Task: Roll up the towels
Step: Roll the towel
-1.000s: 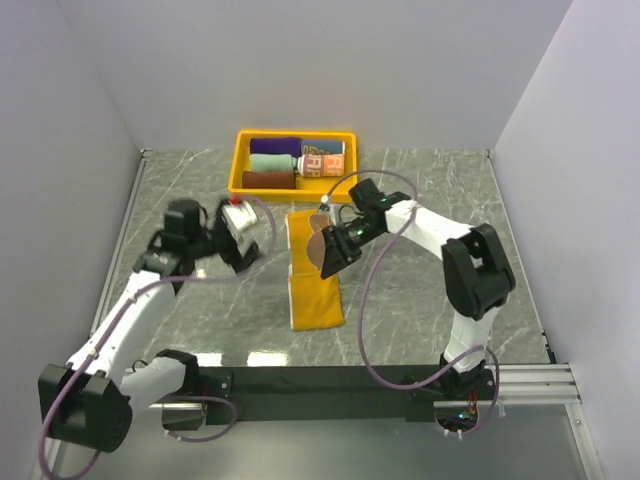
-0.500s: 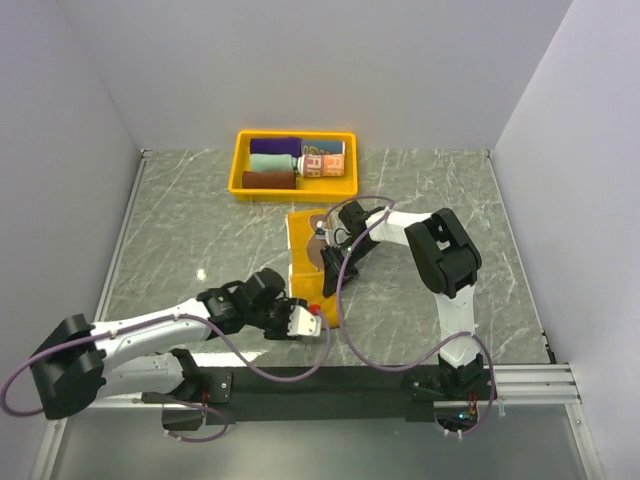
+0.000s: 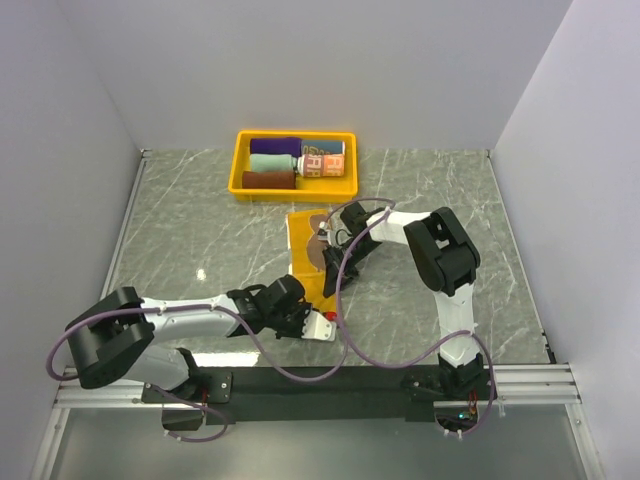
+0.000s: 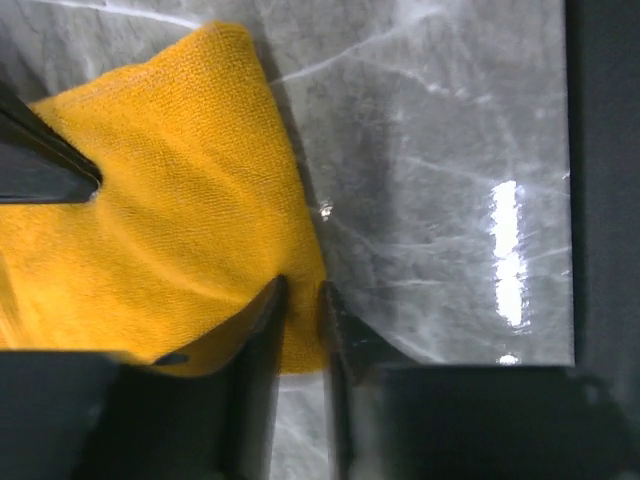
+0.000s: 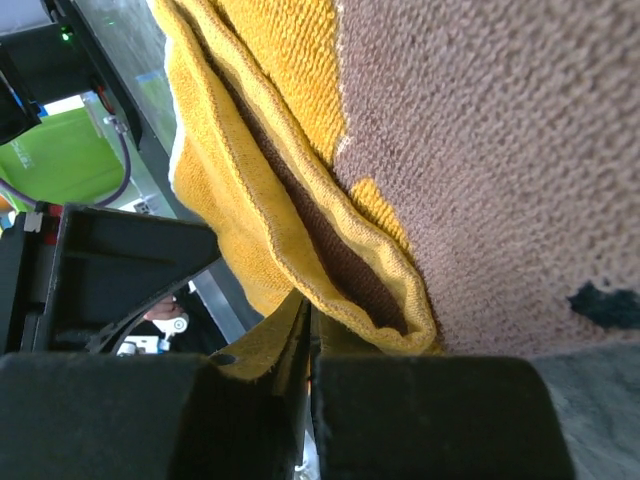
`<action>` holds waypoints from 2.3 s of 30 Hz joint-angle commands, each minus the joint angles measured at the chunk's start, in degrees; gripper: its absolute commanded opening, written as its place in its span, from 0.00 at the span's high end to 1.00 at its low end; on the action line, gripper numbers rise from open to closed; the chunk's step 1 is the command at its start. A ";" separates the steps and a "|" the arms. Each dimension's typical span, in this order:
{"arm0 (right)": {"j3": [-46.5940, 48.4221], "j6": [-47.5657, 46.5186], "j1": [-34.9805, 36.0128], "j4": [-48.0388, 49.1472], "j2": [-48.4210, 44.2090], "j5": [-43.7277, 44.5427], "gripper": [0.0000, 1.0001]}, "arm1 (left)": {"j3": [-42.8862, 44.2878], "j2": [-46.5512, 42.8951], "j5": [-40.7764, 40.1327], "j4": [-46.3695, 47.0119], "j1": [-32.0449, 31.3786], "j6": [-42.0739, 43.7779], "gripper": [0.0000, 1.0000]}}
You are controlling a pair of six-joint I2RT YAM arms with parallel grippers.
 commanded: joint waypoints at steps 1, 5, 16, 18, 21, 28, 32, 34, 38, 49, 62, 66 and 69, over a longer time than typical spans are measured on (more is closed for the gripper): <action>-1.48 -0.97 -0.10 0.94 1.01 2.54 0.96 | 1.30 1.47 -1.64 0.55 -0.36 -0.38 0.77; -2.36 -2.64 -0.10 0.76 -0.48 1.93 0.97 | 3.05 2.35 0.63 -6.12 -0.28 0.23 0.87; 2.47 -2.20 -0.98 -0.29 -7.61 0.78 0.94 | 11.58 -0.20 18.73 -22.38 3.06 0.06 0.99; 2.47 -2.64 -0.63 -1.08 -4.80 0.52 0.94 | 13.68 0.50 19.97 -24.32 4.81 0.06 0.99; 1.16 -3.78 0.25 -0.56 -2.86 1.22 0.94 | 16.84 1.38 23.39 -26.78 8.24 -0.38 0.99; 0.45 -4.31 0.78 -0.12 -0.58 0.96 0.94 | 23.71 5.51 28.59 -31.62 15.88 0.24 0.99; 0.80 -4.66 0.87 -0.56 -0.58 0.78 0.94 | 26.00 8.76 29.47 -30.57 20.37 -0.47 0.99; 1.76 -5.19 0.96 -1.17 -0.49 0.52 0.94 | 26.96 10.61 29.47 -28.99 22.47 -0.99 0.99; 3.96 -5.10 0.78 -2.75 -1.45 0.43 0.90 | 28.63 14.39 29.20 -27.58 24.50 -1.18 0.99; 3.71 -6.07 -3.17 -4.43 -10.84 6.58 0.59 | 31.45 22.30 28.76 -26.35 27.76 -0.47 0.98; -9.03 4.29 -7.92 4.53 -15.96 -10.64 0.65 | 36.10 30.39 26.57 -28.36 28.90 -0.65 0.92; -9.13 8.16 -7.22 7.17 -13.85 -13.19 0.64 | 35.93 30.48 26.57 -28.54 28.90 -0.38 0.90; -8.69 12.73 -6.43 10.50 -12.80 -16.08 0.66 | 35.75 30.30 26.30 -28.19 28.99 -0.55 0.89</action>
